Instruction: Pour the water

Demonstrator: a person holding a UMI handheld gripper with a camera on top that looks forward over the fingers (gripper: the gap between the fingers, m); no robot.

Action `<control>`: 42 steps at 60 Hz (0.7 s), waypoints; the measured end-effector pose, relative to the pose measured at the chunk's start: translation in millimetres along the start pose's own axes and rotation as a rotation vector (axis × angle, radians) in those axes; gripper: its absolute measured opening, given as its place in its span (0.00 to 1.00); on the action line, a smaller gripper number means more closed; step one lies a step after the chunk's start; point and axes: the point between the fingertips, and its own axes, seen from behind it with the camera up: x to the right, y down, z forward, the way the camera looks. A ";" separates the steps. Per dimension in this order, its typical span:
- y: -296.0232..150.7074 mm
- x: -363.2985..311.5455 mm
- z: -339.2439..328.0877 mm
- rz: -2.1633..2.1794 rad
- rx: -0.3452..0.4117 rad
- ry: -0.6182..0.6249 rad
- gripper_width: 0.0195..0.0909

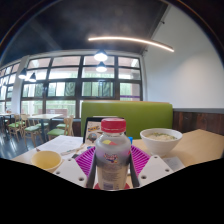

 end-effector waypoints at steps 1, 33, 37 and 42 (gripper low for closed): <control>2.0 -1.2 0.0 -0.005 -0.012 0.002 0.48; -47.3 -32.2 -204.0 0.012 -0.049 0.000 0.89; -53.7 -42.5 -248.7 0.022 -0.046 -0.013 0.89; -45.6 -60.2 -283.4 0.038 -0.050 -0.042 0.89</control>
